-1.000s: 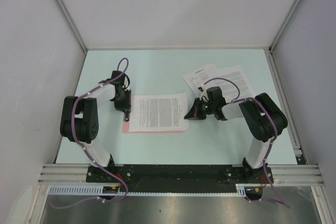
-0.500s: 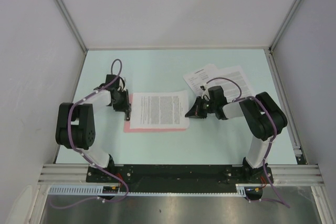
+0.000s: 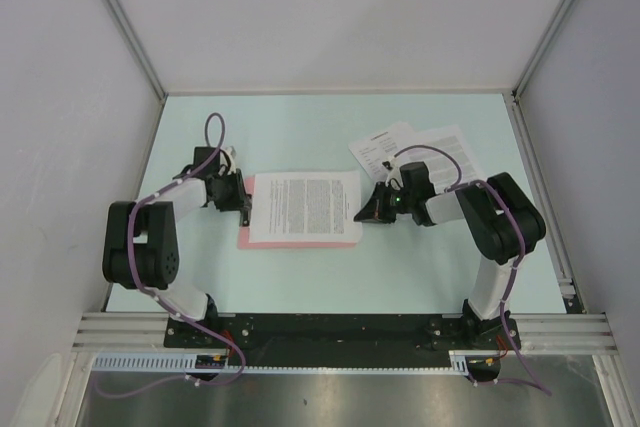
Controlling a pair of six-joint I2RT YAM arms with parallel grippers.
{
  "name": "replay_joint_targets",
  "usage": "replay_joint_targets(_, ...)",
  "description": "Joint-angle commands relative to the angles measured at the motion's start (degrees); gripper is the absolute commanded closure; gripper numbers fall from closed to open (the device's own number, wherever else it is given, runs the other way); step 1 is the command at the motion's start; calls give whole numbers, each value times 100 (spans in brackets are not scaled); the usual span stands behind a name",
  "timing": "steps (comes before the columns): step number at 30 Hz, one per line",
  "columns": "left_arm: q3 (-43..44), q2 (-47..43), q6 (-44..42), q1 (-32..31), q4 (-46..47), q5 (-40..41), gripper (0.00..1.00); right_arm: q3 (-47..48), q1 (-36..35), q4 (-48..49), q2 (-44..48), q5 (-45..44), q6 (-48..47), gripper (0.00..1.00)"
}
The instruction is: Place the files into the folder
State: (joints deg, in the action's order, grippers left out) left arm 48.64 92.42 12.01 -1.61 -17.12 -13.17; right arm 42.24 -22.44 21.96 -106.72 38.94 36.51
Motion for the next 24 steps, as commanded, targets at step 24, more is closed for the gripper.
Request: replay_joint_targets(24, -689, -163, 258, 46, 236, -1768, 100, 601, -112, -1492, -359, -1406, -1181, 100)
